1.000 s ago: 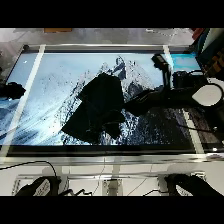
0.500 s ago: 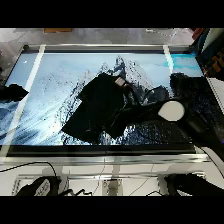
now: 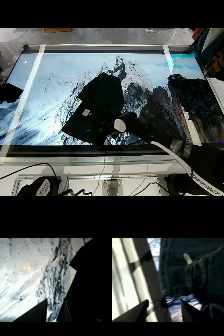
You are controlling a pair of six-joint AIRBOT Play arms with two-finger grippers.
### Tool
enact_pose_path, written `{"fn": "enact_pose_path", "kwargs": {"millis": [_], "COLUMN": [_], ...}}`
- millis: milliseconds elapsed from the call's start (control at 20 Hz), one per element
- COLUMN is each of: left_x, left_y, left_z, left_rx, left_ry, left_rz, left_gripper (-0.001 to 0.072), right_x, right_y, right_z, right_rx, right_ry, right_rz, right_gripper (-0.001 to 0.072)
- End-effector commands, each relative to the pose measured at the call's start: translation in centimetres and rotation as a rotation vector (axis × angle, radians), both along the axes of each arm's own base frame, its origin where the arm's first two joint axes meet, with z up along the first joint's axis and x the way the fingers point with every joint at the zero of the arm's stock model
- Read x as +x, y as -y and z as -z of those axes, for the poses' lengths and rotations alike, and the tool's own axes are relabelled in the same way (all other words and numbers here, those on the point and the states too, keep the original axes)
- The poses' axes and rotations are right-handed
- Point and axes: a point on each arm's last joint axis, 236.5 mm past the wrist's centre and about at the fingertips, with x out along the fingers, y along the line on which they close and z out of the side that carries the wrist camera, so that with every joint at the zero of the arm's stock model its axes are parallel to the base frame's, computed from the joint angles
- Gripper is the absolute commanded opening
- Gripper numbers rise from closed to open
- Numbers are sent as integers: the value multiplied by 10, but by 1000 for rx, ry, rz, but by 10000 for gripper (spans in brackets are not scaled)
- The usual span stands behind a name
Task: Fold the clothes and pants, and hang the long-sleeved shirts on hangers.
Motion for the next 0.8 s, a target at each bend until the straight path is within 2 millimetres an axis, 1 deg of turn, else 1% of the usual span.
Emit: {"fn": "enact_pose_path", "kwargs": {"millis": [0, 100, 250, 400, 500, 600, 700, 750], "left_x": [1, 2, 2, 2, 1, 1, 1, 1], "left_y": [0, -1, -1, -1, -1, -1, -1, -1], "left_z": [1, 2, 2, 2, 2, 2, 2, 2], "left_rx": [1, 0, 0, 0, 0, 0, 0, 0], "left_ry": [-2, -6, -5, -5, -5, -5, -5, -5], "left_rz": [1, 1, 1, 1, 1, 1, 2, 2], "left_gripper": [230, 230, 230, 230, 230, 230, 230, 230], "right_x": [27, 32, 38, 45, 53, 69, 80, 82], "right_y": [-15, -18, -25, -26, -27, -28, -26, -24], "right_z": [25, 33, 46, 61, 63, 60, 60, 61], "right_rx": [-79, -136, -123, -130, -128, -122, -117, -118], "right_ry": [278, 399, 413, 423, 430, 434, 418, 408], "right_rz": [-132, -249, -248, -249, -237, -209, -176, -166], "right_gripper": [459, 459, 460, 459, 457, 455, 447, 397]}}
